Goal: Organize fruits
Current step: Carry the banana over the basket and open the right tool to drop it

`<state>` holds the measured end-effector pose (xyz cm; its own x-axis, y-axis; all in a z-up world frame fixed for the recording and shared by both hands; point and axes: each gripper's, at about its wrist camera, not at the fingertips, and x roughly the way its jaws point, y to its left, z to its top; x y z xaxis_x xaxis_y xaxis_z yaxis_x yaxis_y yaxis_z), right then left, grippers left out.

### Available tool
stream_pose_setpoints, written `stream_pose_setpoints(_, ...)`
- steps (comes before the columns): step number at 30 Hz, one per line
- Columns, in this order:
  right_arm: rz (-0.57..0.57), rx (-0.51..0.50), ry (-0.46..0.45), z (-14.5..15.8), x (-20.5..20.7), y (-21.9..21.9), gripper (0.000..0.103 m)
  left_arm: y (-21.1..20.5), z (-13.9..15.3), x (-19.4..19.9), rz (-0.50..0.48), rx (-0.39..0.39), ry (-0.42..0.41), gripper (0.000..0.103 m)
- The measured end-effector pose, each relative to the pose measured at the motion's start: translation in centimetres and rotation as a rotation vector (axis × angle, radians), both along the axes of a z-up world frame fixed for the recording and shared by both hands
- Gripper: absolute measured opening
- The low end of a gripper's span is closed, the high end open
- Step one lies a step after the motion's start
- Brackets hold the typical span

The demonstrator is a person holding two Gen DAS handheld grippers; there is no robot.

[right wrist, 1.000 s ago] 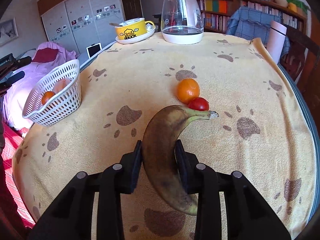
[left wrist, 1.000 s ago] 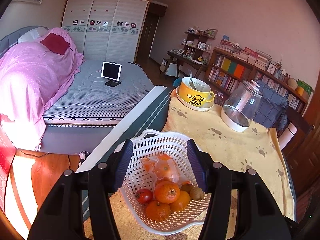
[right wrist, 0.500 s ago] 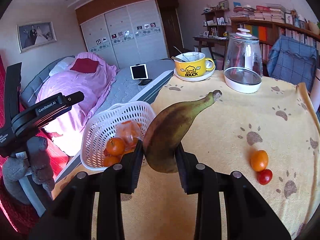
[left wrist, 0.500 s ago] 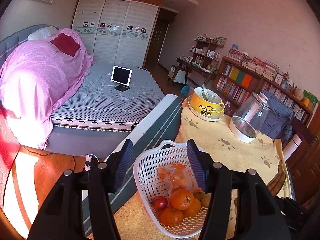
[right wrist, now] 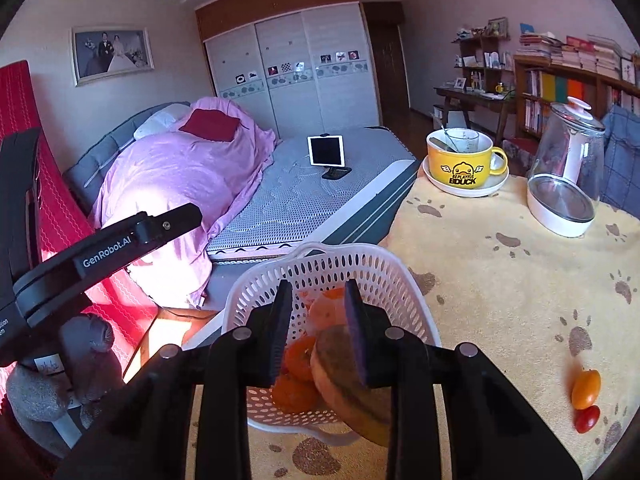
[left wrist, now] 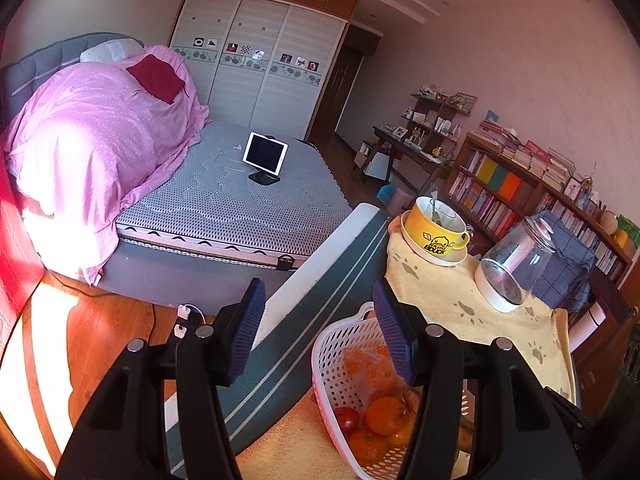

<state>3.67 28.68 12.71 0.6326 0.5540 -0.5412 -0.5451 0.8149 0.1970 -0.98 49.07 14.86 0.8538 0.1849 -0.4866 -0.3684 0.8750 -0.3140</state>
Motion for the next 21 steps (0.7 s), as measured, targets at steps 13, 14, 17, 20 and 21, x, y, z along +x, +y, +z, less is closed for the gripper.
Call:
stream_pose_setpoints(13, -0.229, 0.246, 0.21, -4.1, 0.1, -10.9, 0.045, -1.5, -0.1, 0.5, -0.03, 0.023, 0.007, 0.058)
stream_pose_setpoints(14, -0.225, 0.271, 0.244, -4.7, 0.1, -11.5, 0.045, -1.6, -0.1, 0.5, -0.031, 0.026, 0.007, 0.058)
stream_pose_setpoints(17, -0.203, 0.325, 0.315, -6.1, -0.4, -12.1, 0.045, -2.0, -0.1, 0.5, -0.036, 0.034, 0.006, 0.058)
stream_pose_setpoints(20, -0.161, 0.353, 0.353, -6.7, -1.3, -11.6, 0.045, -2.1, -0.2, 0.5, -0.043, 0.037, 0.008, 0.058)
stream_pose_setpoints(21, -0.144, 0.362, 0.36, -6.7, -1.6, -11.4, 0.045, -2.1, -0.2, 0.5, -0.043, 0.038, 0.008, 0.058)
